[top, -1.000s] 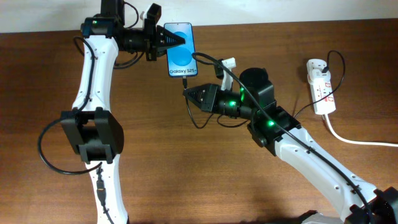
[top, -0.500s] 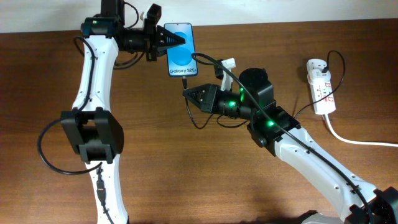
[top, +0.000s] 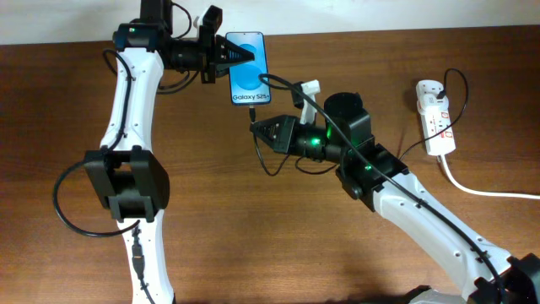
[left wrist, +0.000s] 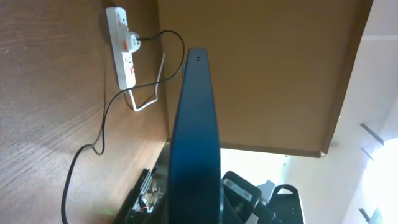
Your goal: Plug charger to phone and switch on socket
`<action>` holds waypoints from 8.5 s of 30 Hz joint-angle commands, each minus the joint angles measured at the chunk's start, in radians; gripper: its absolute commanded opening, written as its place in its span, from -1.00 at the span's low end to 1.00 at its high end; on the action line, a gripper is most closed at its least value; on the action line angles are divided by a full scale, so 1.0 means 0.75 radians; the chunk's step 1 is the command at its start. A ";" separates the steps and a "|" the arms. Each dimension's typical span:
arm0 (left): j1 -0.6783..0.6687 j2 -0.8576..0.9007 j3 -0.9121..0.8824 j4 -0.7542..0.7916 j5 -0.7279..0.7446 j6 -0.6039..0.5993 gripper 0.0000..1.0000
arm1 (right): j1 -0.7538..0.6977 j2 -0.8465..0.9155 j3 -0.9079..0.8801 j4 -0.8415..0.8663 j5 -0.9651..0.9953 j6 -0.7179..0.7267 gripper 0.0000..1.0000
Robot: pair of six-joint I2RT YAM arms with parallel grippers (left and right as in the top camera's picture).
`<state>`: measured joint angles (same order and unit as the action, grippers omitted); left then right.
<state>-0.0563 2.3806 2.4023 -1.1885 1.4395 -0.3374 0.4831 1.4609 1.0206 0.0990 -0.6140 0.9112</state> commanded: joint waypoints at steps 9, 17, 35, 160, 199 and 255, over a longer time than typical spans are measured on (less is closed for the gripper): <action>-0.004 -0.003 0.001 0.004 0.004 -0.013 -1.00 | -0.016 0.009 -0.006 0.007 -0.036 -0.022 -0.92; -0.002 -0.003 0.001 0.005 0.004 -0.013 -1.00 | -0.016 0.009 -0.006 0.003 -0.082 -0.023 -0.92; 0.009 -0.003 0.001 0.008 0.005 -0.013 -1.00 | -0.018 0.009 -0.006 -0.002 -0.046 -0.053 -0.92; -0.062 -0.003 0.001 0.038 0.108 -0.003 -1.00 | -0.019 0.120 -0.005 0.210 0.157 0.056 -0.92; -0.079 -0.003 0.001 0.038 0.178 0.027 -1.00 | -0.176 0.182 0.010 0.309 0.024 0.054 -0.92; -0.070 0.344 0.001 -0.447 -0.719 0.586 -1.00 | -0.488 0.120 0.017 -0.566 -0.001 -0.478 0.50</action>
<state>-0.1013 2.6007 2.4001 -1.5249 0.9035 0.0799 0.1177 1.5753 1.0229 -0.3149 -0.6395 0.5896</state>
